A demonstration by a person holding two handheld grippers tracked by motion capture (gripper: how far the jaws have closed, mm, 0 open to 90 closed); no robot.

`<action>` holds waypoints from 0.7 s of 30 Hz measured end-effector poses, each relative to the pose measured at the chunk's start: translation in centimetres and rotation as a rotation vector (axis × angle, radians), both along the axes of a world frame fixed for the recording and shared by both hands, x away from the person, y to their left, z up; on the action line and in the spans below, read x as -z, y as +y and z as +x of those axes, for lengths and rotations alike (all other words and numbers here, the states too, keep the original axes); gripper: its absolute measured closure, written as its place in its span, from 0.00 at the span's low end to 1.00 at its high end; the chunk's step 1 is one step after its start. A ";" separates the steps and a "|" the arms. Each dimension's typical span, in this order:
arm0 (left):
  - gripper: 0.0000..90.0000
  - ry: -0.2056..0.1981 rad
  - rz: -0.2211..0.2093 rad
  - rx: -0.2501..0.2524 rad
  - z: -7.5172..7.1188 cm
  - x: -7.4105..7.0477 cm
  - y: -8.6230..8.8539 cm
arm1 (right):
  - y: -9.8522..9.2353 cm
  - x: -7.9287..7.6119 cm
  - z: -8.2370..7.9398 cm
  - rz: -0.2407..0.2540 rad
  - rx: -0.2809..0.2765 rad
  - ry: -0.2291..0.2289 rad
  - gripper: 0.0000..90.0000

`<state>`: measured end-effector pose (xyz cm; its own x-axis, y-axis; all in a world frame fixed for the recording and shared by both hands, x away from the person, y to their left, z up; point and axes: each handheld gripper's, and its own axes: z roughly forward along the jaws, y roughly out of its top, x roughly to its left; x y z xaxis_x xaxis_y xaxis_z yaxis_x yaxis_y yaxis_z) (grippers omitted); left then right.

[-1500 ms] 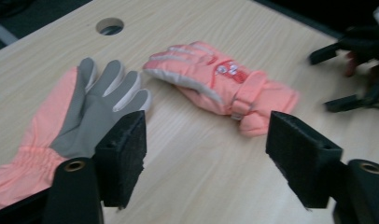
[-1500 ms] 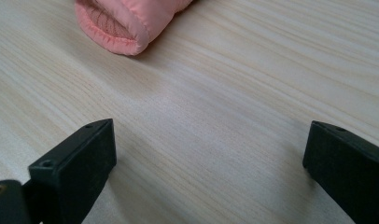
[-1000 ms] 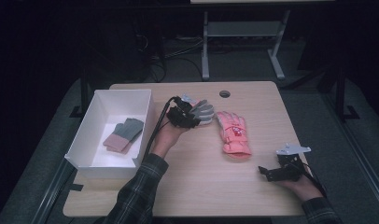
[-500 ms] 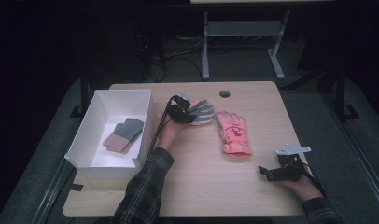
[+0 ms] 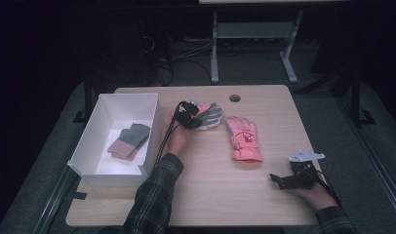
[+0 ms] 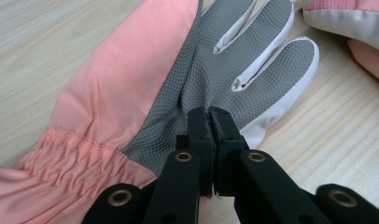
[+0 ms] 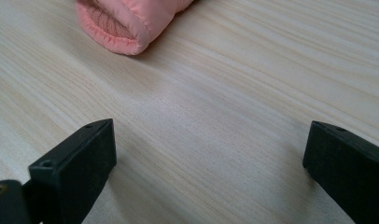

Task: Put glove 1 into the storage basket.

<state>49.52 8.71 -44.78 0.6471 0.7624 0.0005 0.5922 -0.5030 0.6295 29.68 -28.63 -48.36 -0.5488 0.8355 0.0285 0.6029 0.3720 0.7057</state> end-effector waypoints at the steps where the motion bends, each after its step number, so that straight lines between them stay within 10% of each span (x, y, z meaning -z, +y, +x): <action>1: 0.99 0.002 -0.005 0.004 0.0 -0.2 0.1 | 0.0 0.0 0.0 0.000 0.000 0.000 0.02; 21: 0.99 -0.015 -0.066 0.074 -3.7 -5.3 0.0 | 0.0 0.0 0.0 0.000 0.000 0.000 0.02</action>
